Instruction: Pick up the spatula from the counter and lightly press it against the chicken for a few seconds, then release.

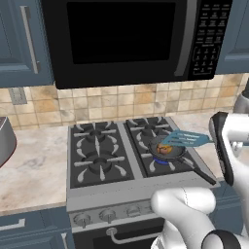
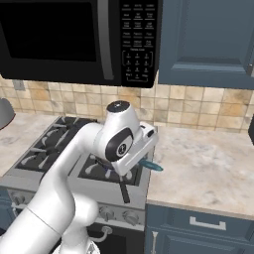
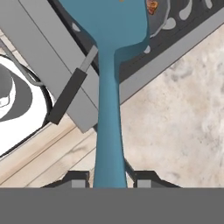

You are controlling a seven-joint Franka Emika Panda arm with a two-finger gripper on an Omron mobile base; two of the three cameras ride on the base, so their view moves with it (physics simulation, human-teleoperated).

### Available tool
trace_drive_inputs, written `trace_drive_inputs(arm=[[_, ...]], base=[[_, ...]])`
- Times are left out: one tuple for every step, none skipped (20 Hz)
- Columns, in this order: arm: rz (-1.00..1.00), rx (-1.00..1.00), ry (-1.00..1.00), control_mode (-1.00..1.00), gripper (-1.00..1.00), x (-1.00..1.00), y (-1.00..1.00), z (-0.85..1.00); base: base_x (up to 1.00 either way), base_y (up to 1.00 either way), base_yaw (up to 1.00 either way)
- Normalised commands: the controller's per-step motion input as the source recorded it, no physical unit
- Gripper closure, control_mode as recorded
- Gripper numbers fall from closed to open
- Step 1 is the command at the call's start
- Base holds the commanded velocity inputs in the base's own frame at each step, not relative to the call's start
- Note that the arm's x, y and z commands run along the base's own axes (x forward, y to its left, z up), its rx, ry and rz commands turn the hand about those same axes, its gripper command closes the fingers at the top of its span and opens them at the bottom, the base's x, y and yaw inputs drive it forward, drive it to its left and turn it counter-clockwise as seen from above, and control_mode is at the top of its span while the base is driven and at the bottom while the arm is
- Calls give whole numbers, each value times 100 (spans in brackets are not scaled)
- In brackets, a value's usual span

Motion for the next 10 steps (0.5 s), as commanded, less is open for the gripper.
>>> trace_drive_inputs(arm=[[0, -5, 1, -100, 100, 5, 6, 0], [0, -5, 3, -100, 100, 10, 5, 0], [0, -4, 4, -100, 100, 11, 5, -2], [0, -4, 5, -100, 100, 12, 5, -2], [0, -3, 6, -100, 100, 12, 4, -3], [0, -2, 8, -100, 100, 13, 4, -6], [0, -2, 8, -100, 100, 15, 6, -6], [0, -1, 9, -100, 100, 15, 5, -3], [0, -1, 9, -100, 100, 17, 4, -1], [0, 0, 9, -100, 100, 19, 5, 0]], base=[[0, 0, 0], [0, 0, 0], [0, 0, 0], [0, 0, 0], [0, 0, 0], [0, 0, 0], [0, 0, 0], [0, 0, 0], [0, 0, 0], [0, 0, 0]])
